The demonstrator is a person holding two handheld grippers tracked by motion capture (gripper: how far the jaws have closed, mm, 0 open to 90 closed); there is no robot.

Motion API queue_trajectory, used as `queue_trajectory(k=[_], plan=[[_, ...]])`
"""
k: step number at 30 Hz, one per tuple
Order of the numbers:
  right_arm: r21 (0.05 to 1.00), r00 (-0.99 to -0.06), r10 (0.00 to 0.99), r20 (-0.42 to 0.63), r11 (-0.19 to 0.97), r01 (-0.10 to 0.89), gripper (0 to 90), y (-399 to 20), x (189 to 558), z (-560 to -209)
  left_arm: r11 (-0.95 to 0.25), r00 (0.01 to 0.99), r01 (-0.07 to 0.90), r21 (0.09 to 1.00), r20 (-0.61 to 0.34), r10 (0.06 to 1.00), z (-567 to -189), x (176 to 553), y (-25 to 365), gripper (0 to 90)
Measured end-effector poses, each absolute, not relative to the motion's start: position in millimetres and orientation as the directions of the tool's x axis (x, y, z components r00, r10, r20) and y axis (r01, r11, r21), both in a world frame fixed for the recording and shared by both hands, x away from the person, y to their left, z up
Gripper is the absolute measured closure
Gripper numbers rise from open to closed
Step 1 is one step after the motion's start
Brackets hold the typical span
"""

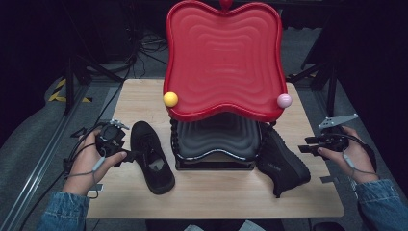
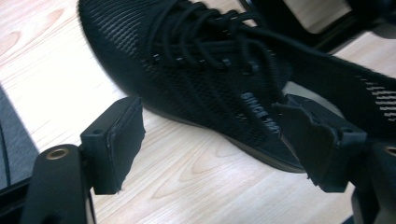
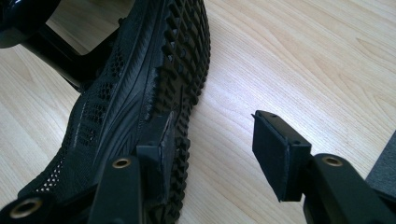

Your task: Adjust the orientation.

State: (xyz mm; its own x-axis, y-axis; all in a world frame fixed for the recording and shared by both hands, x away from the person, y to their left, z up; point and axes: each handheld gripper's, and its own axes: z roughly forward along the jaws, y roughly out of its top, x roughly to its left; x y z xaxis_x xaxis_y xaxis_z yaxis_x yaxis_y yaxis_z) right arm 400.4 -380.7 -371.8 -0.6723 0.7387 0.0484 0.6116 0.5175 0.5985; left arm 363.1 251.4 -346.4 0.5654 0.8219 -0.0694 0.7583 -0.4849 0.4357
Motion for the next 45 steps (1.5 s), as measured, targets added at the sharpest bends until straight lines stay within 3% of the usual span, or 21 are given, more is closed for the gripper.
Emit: queue_trajectory(k=[3,8,12,32,45], plan=[[0.598,-0.674,0.738,0.047,0.519,0.610,49.2,-380.7,399.6,-370.6,-0.511,0.589,0.743,0.432,-0.058,0.806,-344.0,360.2,248.0,30.4],[0.575,-0.664,0.747,0.008,0.540,0.615,47.9,-379.1,394.0,-376.1,-0.558,0.637,0.706,0.436,-0.049,0.769,-328.4,350.5,236.8,30.0],[0.621,-0.649,0.759,0.041,0.490,0.612,48.2,-376.9,388.7,-377.4,-0.589,0.672,0.690,0.422,-0.071,0.737,-322.0,346.6,227.9,30.5],[0.656,-0.603,0.796,0.052,0.428,0.621,47.5,-375.9,377.7,-377.6,-0.661,0.737,0.651,0.373,-0.099,0.669,-313.4,341.3,186.4,34.1],[0.690,-0.610,0.791,0.039,0.421,0.589,47.5,-375.1,371.5,-370.8,-0.694,0.744,0.664,0.278,-0.149,0.651,-342.6,344.5,155.5,38.0]])
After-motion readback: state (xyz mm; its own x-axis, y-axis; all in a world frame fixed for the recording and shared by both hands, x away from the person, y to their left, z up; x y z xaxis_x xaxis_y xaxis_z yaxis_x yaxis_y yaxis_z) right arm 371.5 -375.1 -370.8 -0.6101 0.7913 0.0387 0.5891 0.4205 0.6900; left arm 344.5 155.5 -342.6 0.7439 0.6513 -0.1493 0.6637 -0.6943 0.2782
